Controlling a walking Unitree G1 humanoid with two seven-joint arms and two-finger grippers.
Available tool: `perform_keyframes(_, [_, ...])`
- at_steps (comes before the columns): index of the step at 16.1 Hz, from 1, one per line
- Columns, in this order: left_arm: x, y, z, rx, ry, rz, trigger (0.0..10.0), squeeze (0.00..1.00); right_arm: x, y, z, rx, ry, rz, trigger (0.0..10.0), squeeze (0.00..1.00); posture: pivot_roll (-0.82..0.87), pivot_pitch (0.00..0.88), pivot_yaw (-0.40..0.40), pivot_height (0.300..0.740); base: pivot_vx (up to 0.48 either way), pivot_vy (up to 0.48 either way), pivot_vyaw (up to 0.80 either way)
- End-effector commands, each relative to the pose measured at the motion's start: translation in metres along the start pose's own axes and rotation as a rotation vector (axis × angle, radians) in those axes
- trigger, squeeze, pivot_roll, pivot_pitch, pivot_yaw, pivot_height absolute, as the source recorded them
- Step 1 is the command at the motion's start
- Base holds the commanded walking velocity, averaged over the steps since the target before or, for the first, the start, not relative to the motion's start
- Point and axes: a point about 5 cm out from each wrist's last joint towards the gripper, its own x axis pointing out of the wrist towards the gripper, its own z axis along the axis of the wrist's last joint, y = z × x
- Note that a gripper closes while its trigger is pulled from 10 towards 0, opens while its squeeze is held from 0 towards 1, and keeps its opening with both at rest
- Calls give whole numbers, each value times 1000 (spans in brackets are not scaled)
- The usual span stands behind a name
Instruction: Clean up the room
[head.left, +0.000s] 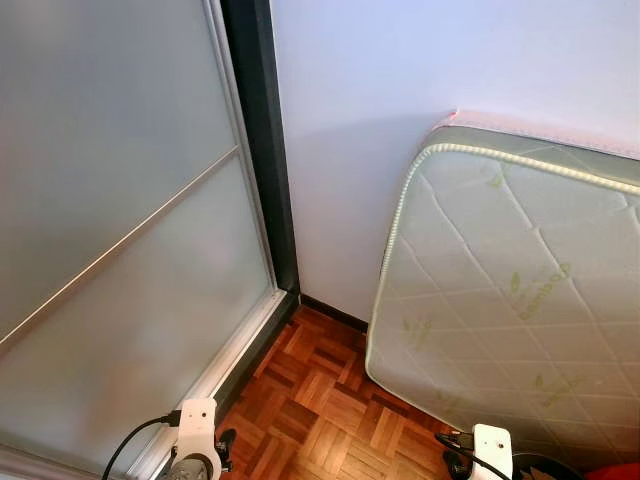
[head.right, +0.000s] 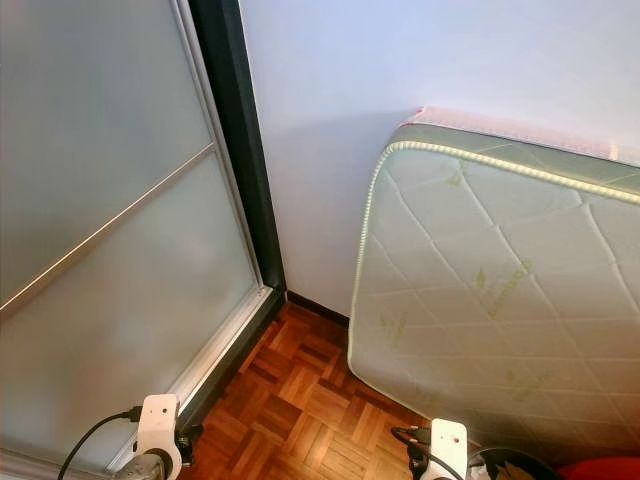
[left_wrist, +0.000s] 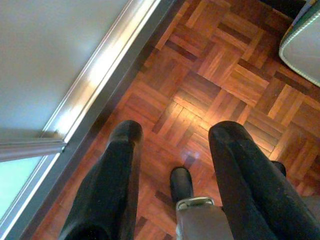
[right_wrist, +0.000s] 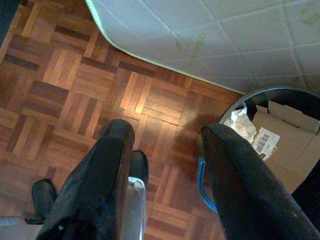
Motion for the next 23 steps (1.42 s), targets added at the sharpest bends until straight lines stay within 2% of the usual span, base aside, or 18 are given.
perform_keyframes(1, [-5, 30, -15, -27, 119, 39, 10000, 0, 11, 9, 33, -38, 55, 157, 10000, 0, 239, 23, -44, 740, 0, 0, 0])
perform_keyframes(22, [-7, 33, -18, -27, 122, 55, 10000, 0, 11, 9, 33, -57, 64, 154, 10000, 0, 241, 33, -43, 740, 0, 0, 0])
perform_keyframes(23, [-8, 32, -23, 3, 147, 41, 10000, 0, 11, 11, 34, -29, 62, 168, 10000, 0, 228, 58, -34, 740, 0, 0, 0])
